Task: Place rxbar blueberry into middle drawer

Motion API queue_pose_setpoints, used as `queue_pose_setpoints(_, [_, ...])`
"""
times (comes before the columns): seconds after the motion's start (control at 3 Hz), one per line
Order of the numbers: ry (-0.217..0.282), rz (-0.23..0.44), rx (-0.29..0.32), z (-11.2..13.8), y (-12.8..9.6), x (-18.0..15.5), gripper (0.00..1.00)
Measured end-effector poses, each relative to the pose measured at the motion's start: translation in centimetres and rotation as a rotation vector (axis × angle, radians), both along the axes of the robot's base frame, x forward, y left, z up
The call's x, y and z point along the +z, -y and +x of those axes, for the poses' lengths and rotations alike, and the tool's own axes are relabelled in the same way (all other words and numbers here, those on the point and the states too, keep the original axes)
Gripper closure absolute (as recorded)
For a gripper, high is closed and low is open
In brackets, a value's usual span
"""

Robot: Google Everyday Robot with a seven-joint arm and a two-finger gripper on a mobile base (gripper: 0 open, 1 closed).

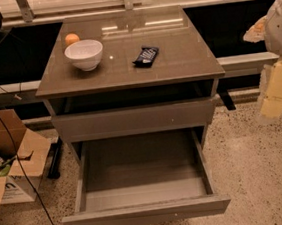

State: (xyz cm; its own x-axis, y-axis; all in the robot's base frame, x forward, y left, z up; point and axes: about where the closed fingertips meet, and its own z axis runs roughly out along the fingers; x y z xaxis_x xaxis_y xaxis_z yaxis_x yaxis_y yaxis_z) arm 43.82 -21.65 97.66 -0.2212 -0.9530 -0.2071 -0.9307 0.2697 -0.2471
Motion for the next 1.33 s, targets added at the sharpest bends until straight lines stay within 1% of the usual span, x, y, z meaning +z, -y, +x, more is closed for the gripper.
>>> queue_pose_setpoints(0.33, [0.000,0.001,0.000,0.0,0.0,0.0,0.00])
queue_pose_setpoints(0.67, [0.018,0.088,0.038,1.9,-2.8,-0.3,0.00])
queue_pose_setpoints(1.0, [0.030,0.192,0.077,4.5,-6.9,-0.8,0.00])
queue_pose_setpoints(1.33, [0.030,0.269,0.106,7.1,-10.4,-1.4,0.00])
